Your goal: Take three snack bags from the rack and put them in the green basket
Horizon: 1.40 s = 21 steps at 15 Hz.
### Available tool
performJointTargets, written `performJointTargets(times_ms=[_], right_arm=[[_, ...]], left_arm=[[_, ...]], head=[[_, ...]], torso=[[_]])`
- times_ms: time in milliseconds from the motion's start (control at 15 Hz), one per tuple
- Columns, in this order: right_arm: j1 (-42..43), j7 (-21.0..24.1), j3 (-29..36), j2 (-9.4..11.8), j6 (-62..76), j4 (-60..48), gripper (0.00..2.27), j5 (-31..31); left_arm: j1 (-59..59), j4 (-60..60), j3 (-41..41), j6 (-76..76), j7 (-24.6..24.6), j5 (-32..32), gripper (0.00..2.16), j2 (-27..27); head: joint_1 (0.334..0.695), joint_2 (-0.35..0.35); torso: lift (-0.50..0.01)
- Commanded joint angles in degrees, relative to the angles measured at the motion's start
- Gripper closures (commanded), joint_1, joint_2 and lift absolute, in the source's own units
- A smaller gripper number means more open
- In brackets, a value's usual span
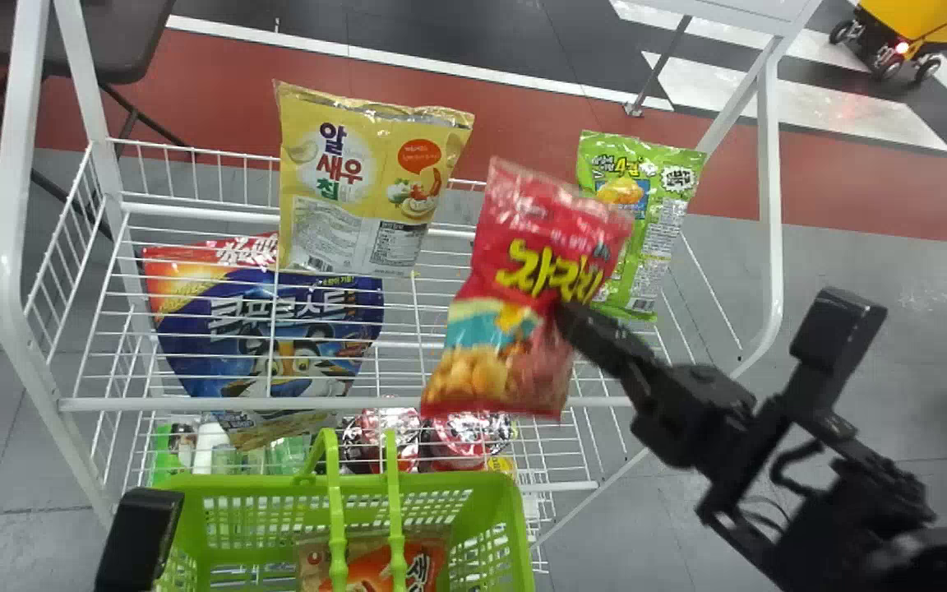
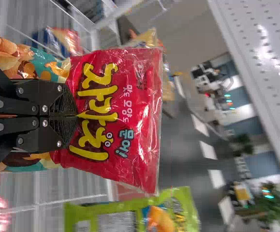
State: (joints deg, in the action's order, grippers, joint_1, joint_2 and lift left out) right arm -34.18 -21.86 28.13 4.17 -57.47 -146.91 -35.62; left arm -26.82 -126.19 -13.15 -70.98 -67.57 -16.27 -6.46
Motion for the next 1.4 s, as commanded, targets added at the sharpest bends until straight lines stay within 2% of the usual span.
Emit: performJointTargets(times_ms=[0, 67, 200, 333, 467, 667, 1067, 1200, 1333], right_arm=[[-2.1, -4.8, 6.2, -4.2, -14.9, -5.3, 2.15, -1.7], [-2.2, -7.3, 8.4, -4.2, -19.8, -6.9, 2.15, -1.5], [-2.2, -9.4, 10.7, -4.2, -32.6, -7.9, 2.15, -2.4], [-2.4, -9.9, 11.4, -4.2, -32.6, -7.9, 2.15, -2.7], [-2.9, -10.7, 9.2, -4.2, -32.6, -5.0, 2.15, -2.6], [-3.1, -11.2, 3.1, -4.2, -32.6, 0.5, 2.15, -0.9], [-2.7, -8.5, -14.0, -4.2, -30.2, 6.2, 2.15, 11.7], [0.1, -8.1, -19.4, -3.2, -30.0, 10.2, 2.15, 13.8], [2.1, -11.1, -23.9, -1.8, -25.1, 13.9, 2.15, 14.2]], left_arm=[[0.6, 0.0, -0.2, 0.0, 0.2, 0.7, 1.93, 0.6], [0.7, 0.0, -0.3, 0.0, 0.2, 0.8, 1.93, 0.7], [0.9, -0.1, -0.3, -0.2, 0.2, 0.8, 1.93, 0.7], [0.9, -0.5, -0.6, -0.2, 0.2, 0.9, 1.93, 0.7], [0.5, -1.3, -1.0, -0.4, 0.2, 1.0, 1.93, 0.8], [0.0, -1.9, -1.4, -0.4, 0.3, 1.6, 1.93, 0.8], [-1.0, -3.1, -2.0, -0.4, 0.5, 2.1, 1.93, 0.7], [-1.0, -3.3, -2.1, -0.5, 0.7, 2.1, 1.93, 0.6], [-1.0, -3.3, -2.3, -0.9, 1.0, 2.3, 1.93, 0.6]], head=[[0.695, -0.35], [0.695, -0.35], [0.695, -0.35], [0.695, -0.35], [0.695, -0.35], [0.695, -0.35], [0.695, -0.35], [0.695, -0.35], [0.695, -0.35]], torso=[[-0.015], [-0.015], [-0.015], [-0.015], [-0.015], [-0.015], [-0.015], [-0.015], [-0.015]])
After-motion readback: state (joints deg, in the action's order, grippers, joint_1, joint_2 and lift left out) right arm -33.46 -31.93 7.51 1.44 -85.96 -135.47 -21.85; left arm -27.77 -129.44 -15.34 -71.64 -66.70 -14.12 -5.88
